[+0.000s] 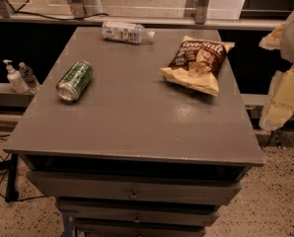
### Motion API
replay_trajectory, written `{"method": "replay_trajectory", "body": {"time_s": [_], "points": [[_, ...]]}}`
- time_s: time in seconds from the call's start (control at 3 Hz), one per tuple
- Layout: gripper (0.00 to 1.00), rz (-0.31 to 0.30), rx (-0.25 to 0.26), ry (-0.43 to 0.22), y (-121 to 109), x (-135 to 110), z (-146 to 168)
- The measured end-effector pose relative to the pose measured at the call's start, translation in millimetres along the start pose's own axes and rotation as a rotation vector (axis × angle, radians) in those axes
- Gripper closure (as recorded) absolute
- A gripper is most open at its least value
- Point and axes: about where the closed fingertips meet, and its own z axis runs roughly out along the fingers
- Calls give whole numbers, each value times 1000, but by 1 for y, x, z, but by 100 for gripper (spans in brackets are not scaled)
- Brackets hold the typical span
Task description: Pick brown chip bag
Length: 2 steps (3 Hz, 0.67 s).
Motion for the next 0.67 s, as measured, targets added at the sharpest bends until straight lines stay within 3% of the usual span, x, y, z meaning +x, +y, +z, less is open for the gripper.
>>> {"method": "replay_trajectory", "body": {"time_s": [0.67], "points": [[0,9,9,-15,-4,4,-2]]}}
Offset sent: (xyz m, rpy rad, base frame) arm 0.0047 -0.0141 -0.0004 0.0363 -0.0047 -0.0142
